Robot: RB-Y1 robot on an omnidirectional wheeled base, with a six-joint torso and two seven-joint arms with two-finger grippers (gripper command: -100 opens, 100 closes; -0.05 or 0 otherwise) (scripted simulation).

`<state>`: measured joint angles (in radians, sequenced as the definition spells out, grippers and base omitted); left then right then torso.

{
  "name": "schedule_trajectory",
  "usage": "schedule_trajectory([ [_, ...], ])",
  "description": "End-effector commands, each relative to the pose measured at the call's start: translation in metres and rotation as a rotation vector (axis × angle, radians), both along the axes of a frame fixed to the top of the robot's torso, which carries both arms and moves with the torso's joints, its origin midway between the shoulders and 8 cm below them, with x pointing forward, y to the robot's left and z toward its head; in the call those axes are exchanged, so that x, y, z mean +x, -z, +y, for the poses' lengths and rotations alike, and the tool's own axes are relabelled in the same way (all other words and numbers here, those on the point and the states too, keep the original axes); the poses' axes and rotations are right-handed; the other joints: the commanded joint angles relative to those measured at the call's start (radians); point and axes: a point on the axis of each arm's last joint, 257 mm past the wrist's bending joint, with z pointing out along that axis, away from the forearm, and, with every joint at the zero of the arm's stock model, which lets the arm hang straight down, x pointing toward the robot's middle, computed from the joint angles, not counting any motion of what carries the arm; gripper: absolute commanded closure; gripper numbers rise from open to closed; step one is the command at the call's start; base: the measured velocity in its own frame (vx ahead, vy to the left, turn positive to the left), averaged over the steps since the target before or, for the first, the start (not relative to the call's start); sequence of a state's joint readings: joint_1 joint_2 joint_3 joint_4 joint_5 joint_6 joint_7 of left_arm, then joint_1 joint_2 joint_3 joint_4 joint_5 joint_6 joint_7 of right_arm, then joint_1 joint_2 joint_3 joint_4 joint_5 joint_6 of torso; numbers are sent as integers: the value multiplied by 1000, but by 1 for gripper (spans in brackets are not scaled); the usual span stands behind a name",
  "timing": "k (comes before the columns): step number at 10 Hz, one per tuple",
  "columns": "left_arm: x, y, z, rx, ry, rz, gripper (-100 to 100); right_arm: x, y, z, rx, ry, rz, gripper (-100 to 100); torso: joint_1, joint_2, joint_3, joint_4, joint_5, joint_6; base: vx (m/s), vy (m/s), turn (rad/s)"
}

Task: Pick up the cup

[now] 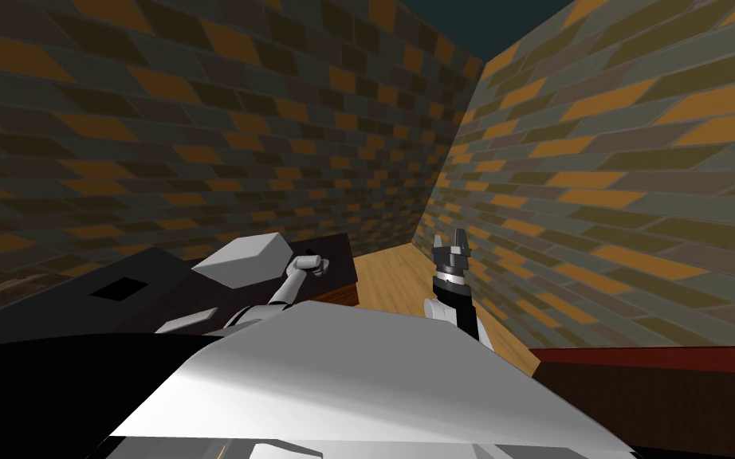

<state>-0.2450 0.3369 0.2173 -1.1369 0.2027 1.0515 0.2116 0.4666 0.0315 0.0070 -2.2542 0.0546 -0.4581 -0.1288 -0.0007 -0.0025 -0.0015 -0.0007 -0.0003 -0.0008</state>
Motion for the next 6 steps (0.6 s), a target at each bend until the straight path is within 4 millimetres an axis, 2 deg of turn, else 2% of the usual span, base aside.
schedule_trajectory([
  [1, -15, 9, 4, -10, -14, 48, -100, 0, 0, 0, 0, 0, 0, 0, 0, 0, 0, 0, 0, 0, 35, -10, -7],
  [2, -7, 6, 2, -6, -8, 28, -100, 0, 0, 0, 0, 0, 0, 0, 0, 0, 0, 0, 0, 0, 14, -4, -1],
  [3, -8, 7, 2, -7, -10, 33, 0, 0, 0, 0, 0, 0, 0, 0, 1, 2, 1, 0, 0, 0, 0, 0, 0],
  [4, -11, 16, 0, -7, -9, 32, -100, 0, 0, 0, 0, 0, 0, 0, 1, 2, 1, 1, 0, 0, 30, 11, 6],
  [6, -15, 25, -2, -7, -8, 32, -100, 0, 0, 0, 0, 0, 0, 0, 2, 1, 0, 0, 1, 0, 44, 23, 5],
])
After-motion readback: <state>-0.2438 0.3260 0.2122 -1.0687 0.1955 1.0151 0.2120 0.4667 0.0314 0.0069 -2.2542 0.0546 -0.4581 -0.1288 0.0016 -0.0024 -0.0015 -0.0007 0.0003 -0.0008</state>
